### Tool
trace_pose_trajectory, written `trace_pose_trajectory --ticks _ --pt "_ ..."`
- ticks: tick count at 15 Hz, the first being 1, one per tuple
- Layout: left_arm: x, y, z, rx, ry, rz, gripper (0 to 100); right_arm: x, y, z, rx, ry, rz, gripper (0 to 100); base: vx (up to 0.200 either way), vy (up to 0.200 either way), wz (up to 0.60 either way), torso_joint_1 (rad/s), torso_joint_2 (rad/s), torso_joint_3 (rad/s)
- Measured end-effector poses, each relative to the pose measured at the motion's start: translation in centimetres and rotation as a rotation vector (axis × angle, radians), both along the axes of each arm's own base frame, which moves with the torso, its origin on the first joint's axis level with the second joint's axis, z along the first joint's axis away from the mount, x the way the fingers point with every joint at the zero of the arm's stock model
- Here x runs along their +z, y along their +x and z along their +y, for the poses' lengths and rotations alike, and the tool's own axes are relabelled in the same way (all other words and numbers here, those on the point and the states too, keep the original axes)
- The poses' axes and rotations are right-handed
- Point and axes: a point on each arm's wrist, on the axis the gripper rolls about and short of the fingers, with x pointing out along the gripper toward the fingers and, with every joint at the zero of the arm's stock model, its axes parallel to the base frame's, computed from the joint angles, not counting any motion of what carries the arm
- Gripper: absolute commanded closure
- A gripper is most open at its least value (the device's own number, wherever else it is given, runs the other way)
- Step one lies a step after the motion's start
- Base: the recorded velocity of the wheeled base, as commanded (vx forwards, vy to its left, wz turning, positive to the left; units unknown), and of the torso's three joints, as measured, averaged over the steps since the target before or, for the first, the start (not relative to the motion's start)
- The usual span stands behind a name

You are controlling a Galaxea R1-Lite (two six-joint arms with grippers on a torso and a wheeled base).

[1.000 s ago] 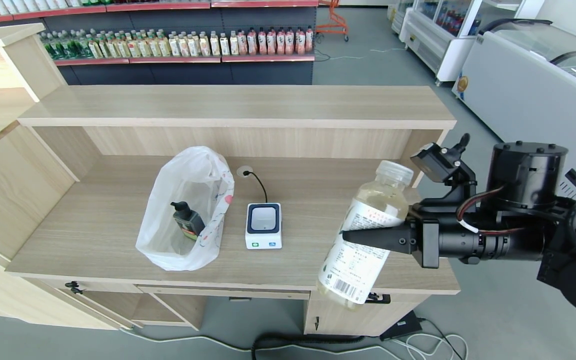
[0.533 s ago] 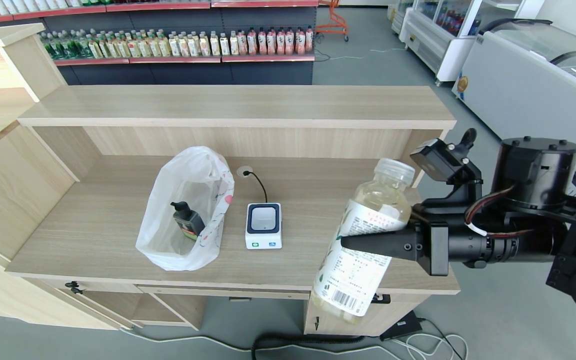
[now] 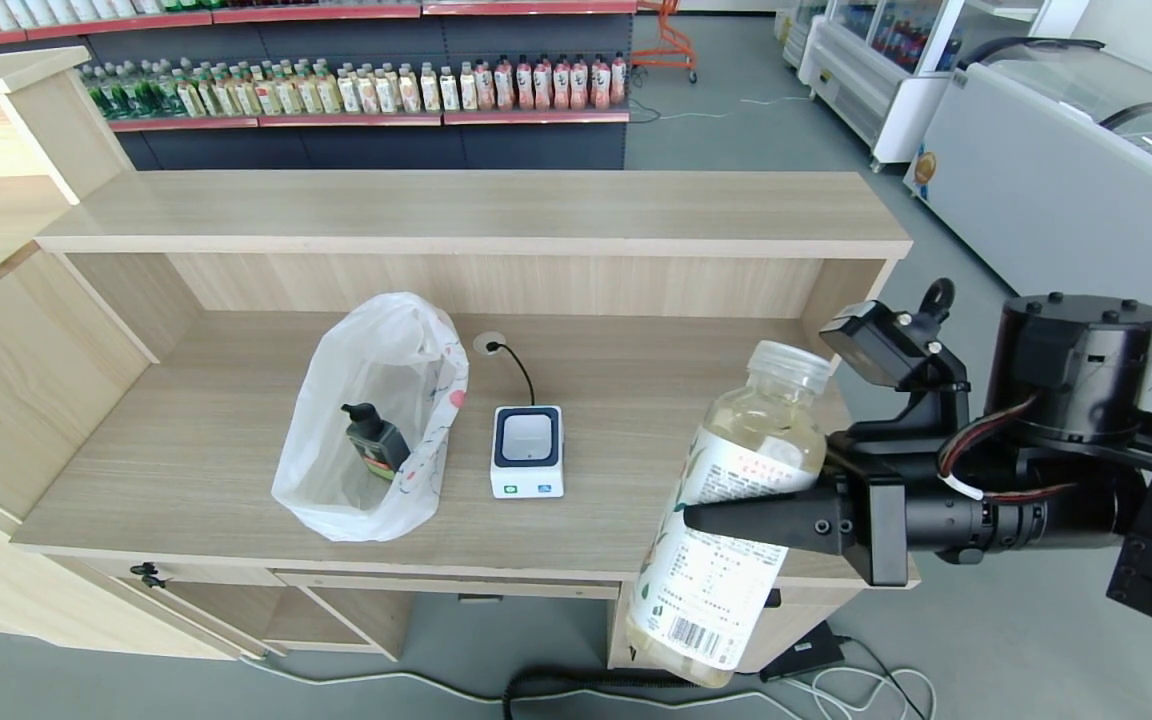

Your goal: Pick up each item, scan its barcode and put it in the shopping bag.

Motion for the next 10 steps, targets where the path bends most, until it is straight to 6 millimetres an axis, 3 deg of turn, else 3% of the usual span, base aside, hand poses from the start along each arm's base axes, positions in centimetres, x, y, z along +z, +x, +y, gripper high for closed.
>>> trace_pose_trajectory --ticks 10 --pt "0.00 0.00 0.00 0.000 0.000 0.000 0 0.17 -0.28 -0.16 -0.001 0.002 -0.017 100 0.000 0.000 0.00 0.000 0.00 0.000"
